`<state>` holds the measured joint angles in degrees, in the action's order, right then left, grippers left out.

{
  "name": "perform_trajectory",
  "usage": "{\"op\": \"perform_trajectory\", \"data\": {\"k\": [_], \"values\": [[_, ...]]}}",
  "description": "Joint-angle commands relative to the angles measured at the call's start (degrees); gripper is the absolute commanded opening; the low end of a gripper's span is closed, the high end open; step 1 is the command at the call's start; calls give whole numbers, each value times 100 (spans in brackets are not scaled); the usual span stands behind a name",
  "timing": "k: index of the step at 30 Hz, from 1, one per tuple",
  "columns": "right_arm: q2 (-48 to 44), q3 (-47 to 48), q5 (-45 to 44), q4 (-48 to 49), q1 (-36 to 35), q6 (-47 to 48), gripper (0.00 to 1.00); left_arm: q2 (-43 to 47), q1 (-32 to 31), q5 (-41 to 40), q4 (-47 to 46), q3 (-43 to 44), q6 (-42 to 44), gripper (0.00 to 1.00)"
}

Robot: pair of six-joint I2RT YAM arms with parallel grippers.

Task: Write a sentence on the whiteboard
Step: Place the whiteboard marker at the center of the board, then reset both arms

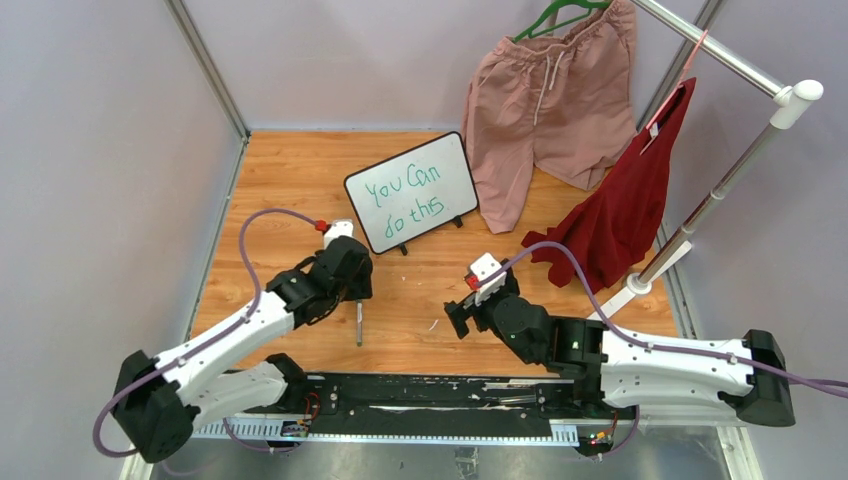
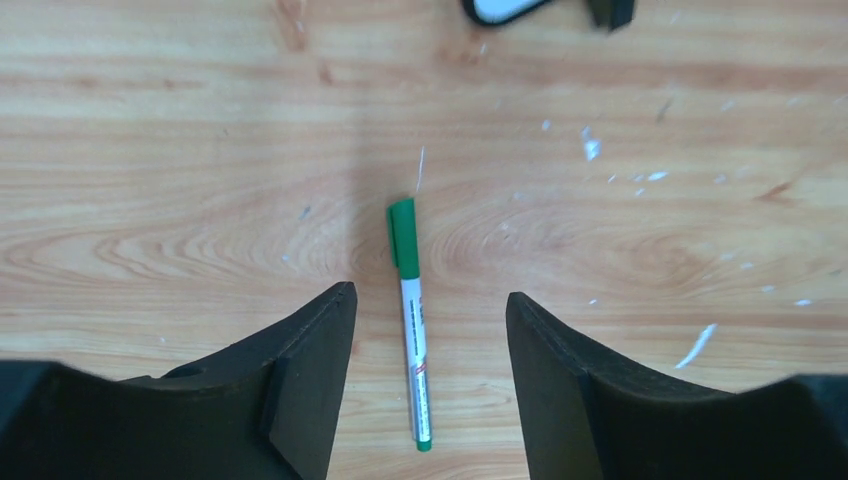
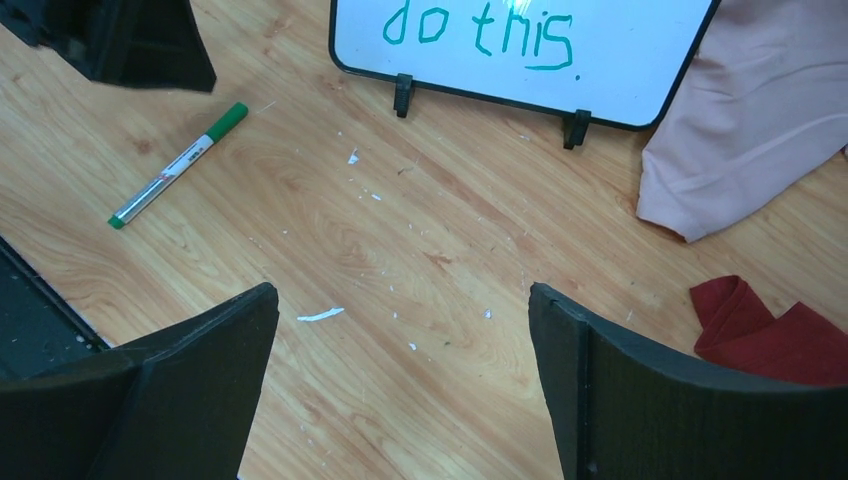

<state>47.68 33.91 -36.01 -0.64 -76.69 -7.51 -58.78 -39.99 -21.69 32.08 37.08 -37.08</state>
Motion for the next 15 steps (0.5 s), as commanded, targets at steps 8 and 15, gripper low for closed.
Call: {"op": "perform_trajectory", "data": {"k": [8,15], "values": [[2028,2055,-1323,-1172,918,-1445,98,895,-35,-1877,1258,1659,-964,97],[2660,3538,710,-2550,2800,-3023,100,1459,-35,-2524,1108,1707,-1459,100]]}}
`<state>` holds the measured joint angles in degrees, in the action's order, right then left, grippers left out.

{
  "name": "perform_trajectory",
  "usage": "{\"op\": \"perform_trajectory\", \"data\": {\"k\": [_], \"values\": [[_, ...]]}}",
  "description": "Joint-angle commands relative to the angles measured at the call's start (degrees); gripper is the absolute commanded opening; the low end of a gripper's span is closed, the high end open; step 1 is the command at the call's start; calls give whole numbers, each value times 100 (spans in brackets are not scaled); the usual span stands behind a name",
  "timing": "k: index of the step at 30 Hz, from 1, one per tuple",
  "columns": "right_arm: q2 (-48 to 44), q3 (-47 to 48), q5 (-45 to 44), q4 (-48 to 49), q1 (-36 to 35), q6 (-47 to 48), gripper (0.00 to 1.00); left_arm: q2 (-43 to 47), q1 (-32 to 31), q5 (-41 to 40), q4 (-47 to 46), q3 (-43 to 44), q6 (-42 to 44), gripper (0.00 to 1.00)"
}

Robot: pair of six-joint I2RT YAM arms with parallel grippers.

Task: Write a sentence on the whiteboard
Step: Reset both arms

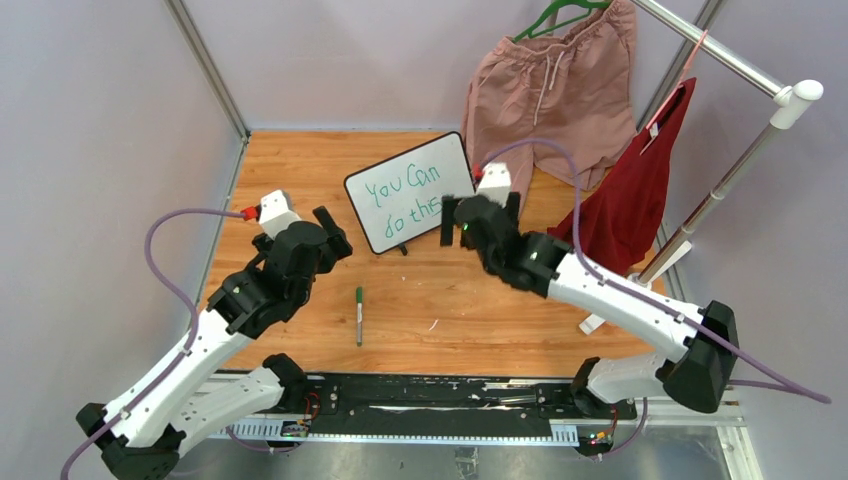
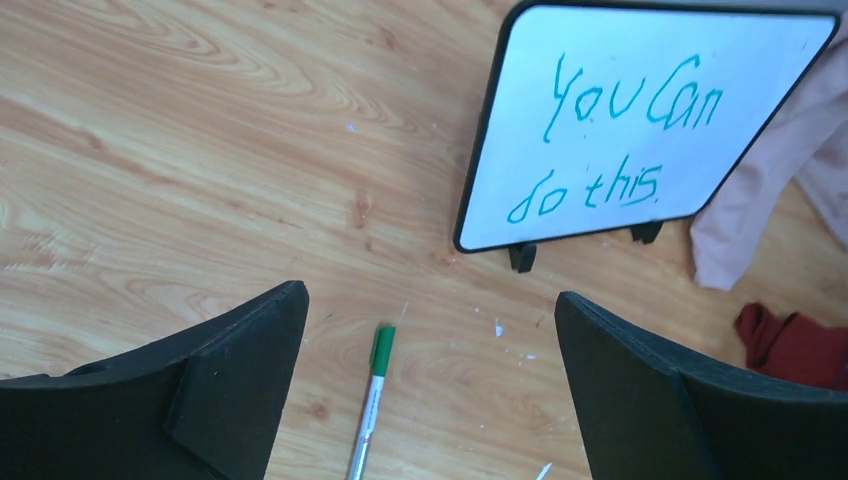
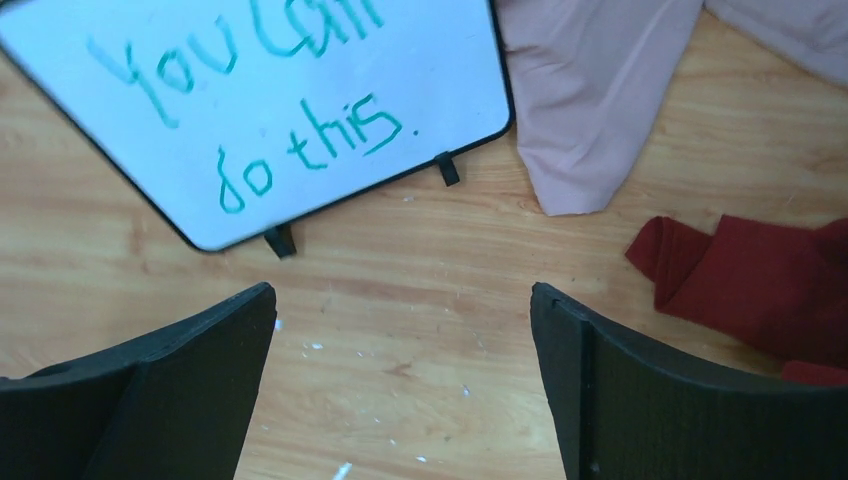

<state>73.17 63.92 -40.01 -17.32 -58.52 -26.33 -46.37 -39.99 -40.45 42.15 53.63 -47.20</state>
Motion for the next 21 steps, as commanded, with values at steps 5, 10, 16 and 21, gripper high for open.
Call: {"op": "perform_trajectory", "data": {"k": [5,10,16,21], "values": [[320,965,1744,-731,1998,-835,100,297,-35,-397,-43,272,-227,100],[211,1402,443,-619,2024,-52,100,214,-35,-238,-389,727,1139,100],[-593,1150,-524,220,1770,815,99,324,-35,61,-1434,816,2601,100],[-1139,768,-1585,1193,966,2525,99,123,-35,176,-1717,1201,3032,100]]}}
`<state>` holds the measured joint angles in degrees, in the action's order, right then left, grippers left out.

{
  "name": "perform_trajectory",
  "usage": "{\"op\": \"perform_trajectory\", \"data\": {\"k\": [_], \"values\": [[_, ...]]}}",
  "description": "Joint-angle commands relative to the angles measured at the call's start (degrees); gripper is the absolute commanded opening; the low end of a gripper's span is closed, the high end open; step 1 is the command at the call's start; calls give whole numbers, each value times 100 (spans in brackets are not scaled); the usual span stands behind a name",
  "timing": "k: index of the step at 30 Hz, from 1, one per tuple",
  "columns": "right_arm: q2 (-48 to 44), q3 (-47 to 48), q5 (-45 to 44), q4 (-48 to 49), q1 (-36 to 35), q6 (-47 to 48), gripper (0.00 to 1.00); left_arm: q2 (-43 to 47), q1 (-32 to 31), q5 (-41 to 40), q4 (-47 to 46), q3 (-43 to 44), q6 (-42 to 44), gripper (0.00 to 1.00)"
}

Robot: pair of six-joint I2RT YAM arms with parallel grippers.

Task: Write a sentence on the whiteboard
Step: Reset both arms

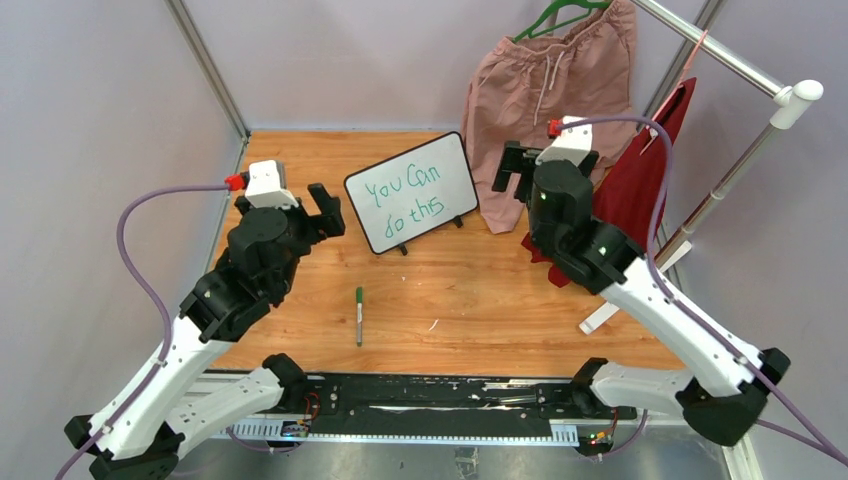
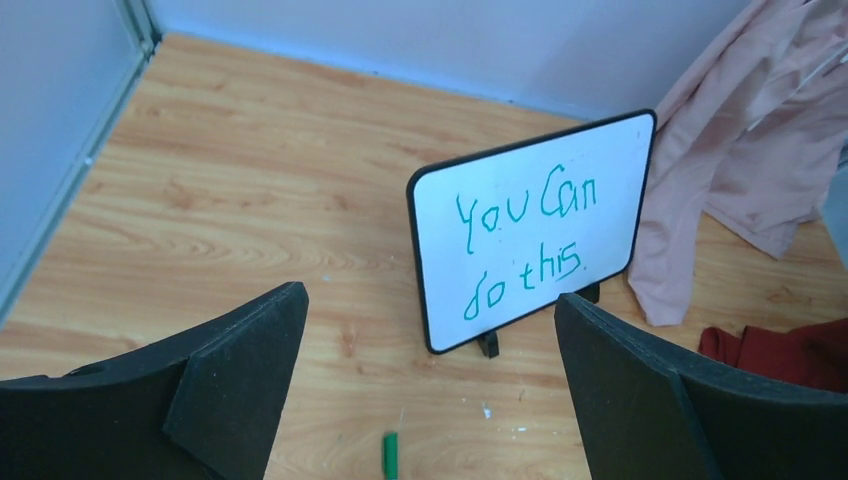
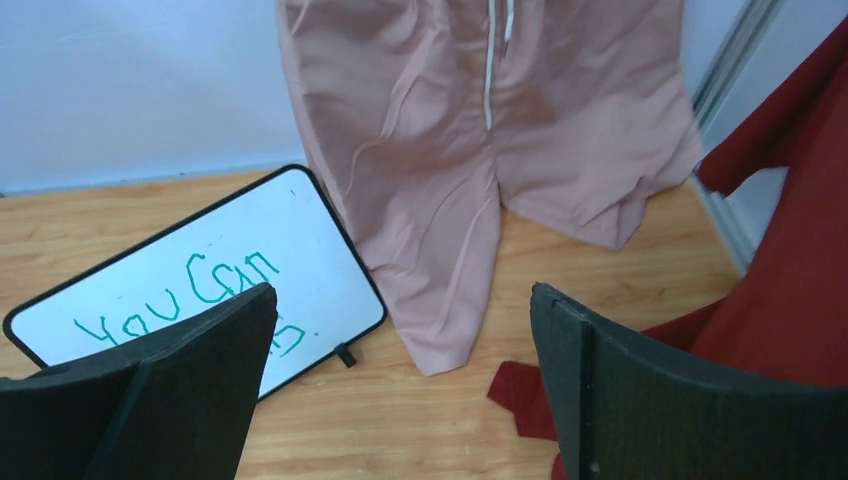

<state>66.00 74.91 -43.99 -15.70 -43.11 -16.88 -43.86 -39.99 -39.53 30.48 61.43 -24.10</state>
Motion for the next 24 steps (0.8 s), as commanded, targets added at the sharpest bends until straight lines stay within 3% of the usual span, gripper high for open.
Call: {"op": "perform_trajectory", "data": {"k": [1,4,11,18,24], "values": [[-561,-507,-1386,1316,-730,2052,99,-184,-35,120,-556,528,899,100],[-1136,-799,-1422,1396,-882,2373,100,-192,-35,451,-780,725,1415,100],[-2516,-1473,-283,948,-875,2216,100,11,-35,1298,-1515,441,2162,100],[-3502,-2208,125,1673,-874,2762,99,387,-35,924,-1992,-279,2299,100],[-3596,-2405,229,2112,-874,3021,99,908,-35,586,-2089,-593,2313,100]]}}
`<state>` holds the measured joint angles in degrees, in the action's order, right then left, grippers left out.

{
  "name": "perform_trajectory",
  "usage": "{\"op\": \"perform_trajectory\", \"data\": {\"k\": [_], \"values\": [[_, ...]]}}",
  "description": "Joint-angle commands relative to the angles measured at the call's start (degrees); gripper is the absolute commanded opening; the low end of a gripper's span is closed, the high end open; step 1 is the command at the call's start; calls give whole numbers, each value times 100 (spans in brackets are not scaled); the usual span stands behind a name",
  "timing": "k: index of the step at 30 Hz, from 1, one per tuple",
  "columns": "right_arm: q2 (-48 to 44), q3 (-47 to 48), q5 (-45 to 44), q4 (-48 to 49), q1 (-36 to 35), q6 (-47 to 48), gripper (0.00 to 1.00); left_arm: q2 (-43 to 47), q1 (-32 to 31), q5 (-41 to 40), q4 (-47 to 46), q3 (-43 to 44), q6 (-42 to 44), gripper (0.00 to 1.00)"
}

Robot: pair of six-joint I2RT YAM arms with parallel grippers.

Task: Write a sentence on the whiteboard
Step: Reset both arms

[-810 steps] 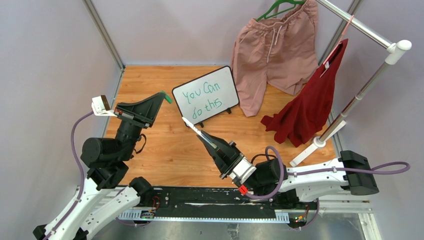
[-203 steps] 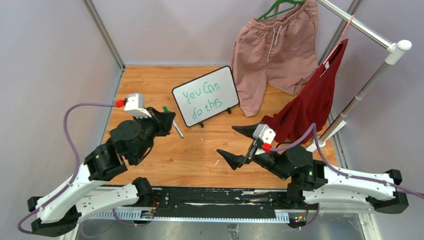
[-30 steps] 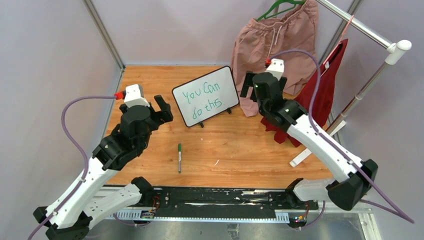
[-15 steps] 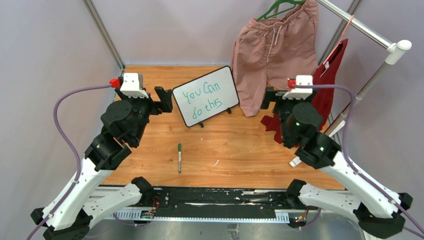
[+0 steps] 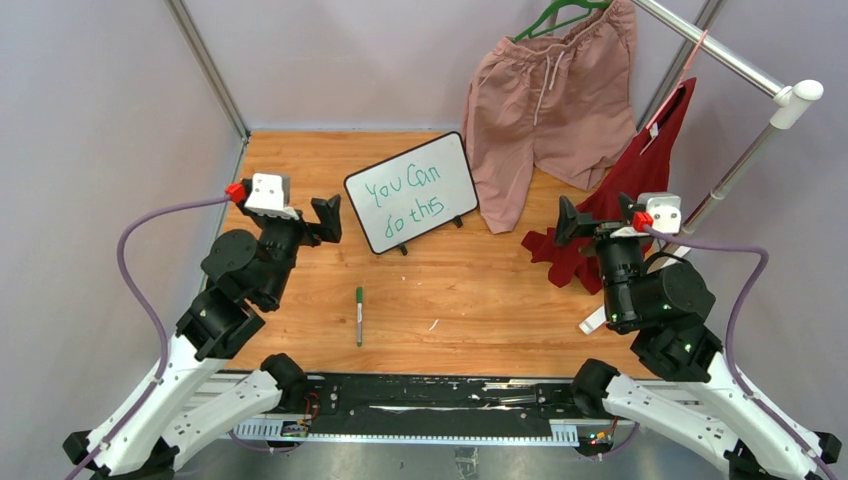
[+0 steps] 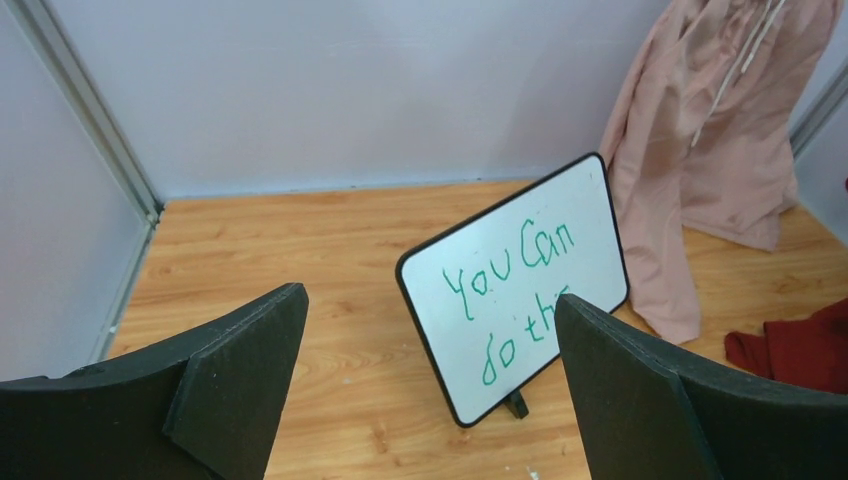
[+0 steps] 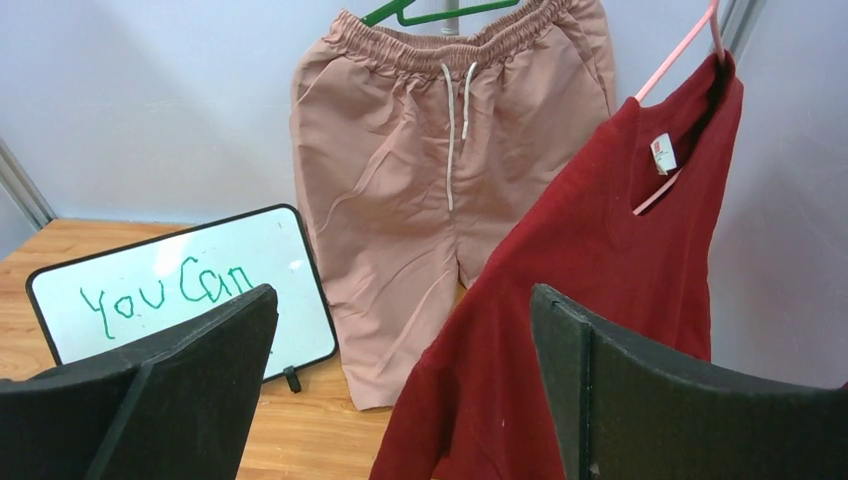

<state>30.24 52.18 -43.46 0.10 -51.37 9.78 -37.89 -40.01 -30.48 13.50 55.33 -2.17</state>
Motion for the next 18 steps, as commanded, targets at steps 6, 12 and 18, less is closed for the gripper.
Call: {"op": "perform_trajectory", "data": {"k": [6,12,18], "values": [[-41,-773,120,1608,-48,949,100,412,-33,-339,-488,-178,55,100],[128,-918,296,1657,-48,927,100,453,-33,-448,-584,-321,66,100],[139,-1224,1029,1769,-48,837,100,509,-33,-619,-645,-393,61,100]]}}
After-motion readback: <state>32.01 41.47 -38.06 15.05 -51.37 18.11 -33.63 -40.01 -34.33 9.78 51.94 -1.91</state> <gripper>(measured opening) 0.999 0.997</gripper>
